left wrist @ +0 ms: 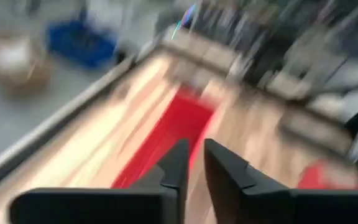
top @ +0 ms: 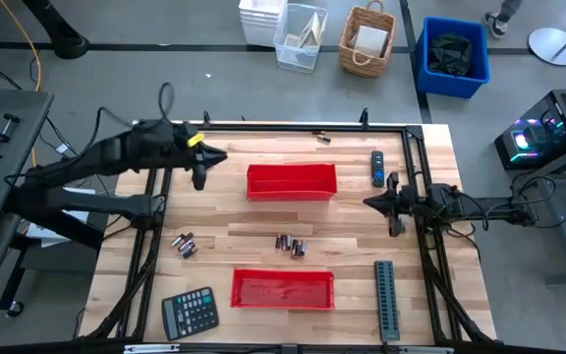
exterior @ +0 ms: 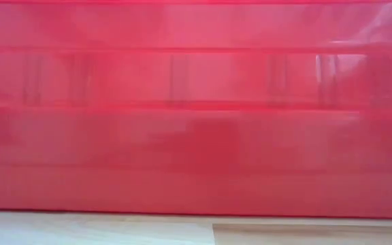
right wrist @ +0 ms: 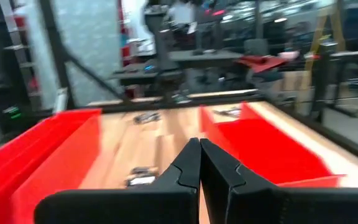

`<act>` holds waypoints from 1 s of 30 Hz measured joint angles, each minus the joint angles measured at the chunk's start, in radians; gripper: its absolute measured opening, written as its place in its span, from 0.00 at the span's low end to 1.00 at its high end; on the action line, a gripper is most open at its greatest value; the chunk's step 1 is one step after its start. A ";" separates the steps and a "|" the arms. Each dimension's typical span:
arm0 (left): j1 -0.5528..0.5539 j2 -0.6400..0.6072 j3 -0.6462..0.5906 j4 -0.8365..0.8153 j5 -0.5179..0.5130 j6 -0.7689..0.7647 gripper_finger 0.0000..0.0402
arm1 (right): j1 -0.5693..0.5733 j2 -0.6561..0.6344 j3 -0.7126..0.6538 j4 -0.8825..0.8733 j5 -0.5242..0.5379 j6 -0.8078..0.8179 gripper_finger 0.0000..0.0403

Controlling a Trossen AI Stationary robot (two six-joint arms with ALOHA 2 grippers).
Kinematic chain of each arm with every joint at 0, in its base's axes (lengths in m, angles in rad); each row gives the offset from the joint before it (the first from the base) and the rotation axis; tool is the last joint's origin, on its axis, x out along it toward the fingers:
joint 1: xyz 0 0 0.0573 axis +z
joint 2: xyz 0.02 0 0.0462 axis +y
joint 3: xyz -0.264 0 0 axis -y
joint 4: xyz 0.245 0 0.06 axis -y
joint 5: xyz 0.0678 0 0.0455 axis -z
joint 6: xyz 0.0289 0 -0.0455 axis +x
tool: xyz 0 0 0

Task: Sort batteries
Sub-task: Put the silver battery into the top red bin

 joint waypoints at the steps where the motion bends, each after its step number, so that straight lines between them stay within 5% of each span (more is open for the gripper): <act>1: 0.021 0.021 0.027 -0.092 -0.006 -0.001 0.18 | 0.000 0.000 0.000 0.009 0.022 0.012 0.00; 7: 0.115 0.124 0.023 -0.453 -0.072 -0.225 0.41 | -0.002 0.000 0.000 0.259 0.152 0.355 0.00; 14: 0.232 0.273 -0.076 -0.487 -0.050 -0.312 0.54 | -0.007 0.032 0.001 0.526 0.525 0.689 0.00; 20: 0.345 0.441 -0.130 -0.498 -0.020 -0.254 0.54 | -0.008 0.250 0.122 0.602 0.277 0.705 0.00; 30: 0.450 0.677 -0.158 -0.407 -0.107 0.012 0.54 | -0.008 0.698 0.504 0.513 0.134 0.360 0.00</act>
